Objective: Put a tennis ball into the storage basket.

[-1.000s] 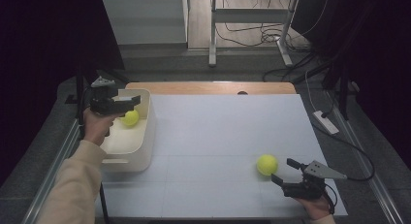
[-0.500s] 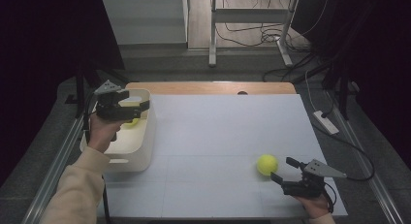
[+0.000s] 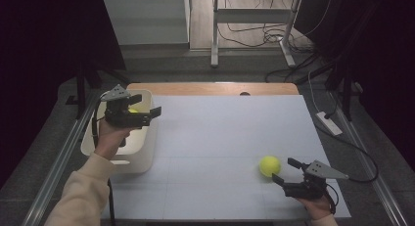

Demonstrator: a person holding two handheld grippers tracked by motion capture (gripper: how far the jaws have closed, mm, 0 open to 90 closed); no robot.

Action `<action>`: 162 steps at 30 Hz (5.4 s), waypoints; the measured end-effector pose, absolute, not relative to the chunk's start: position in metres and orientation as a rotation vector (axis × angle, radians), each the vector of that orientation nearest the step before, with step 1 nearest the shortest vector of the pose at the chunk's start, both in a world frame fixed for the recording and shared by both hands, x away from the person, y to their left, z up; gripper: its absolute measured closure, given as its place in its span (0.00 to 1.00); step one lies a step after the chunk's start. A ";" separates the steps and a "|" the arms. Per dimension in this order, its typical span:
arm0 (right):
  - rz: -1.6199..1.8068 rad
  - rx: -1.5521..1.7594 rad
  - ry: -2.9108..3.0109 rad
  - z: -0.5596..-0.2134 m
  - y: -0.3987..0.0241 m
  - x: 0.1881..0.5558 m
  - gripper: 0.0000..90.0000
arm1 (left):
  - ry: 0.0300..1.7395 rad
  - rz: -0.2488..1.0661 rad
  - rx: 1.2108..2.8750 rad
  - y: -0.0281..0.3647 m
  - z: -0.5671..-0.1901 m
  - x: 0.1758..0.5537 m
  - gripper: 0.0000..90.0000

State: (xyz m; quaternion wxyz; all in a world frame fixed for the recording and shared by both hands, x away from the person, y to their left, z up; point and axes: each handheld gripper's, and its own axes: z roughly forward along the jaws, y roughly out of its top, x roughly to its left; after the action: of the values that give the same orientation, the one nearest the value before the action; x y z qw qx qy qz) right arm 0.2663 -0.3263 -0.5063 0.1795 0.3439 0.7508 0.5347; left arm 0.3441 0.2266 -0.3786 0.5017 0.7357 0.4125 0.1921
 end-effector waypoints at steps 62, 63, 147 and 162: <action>1.534 0.962 2.102 -0.504 -0.330 0.262 0.11 | 0.810 0.298 1.904 0.131 -0.402 0.340 0.09; 1.535 0.964 2.102 -0.504 -0.330 0.262 0.11 | 0.809 0.299 1.907 0.130 -0.403 0.340 0.09; 1.561 0.959 2.087 -0.501 -0.324 0.264 0.11 | 0.633 0.119 2.018 0.013 -0.460 0.353 0.09; 1.578 0.954 2.079 -0.500 -0.326 0.263 0.11 | 0.605 0.080 2.056 -0.011 -0.475 0.358 0.09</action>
State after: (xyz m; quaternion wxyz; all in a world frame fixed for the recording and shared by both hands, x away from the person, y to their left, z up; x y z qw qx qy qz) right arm 0.2632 -0.3258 -0.4995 0.1803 0.3378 0.7359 0.5584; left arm 0.3583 -0.0112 -0.4754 0.4779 0.8421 0.2479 0.0330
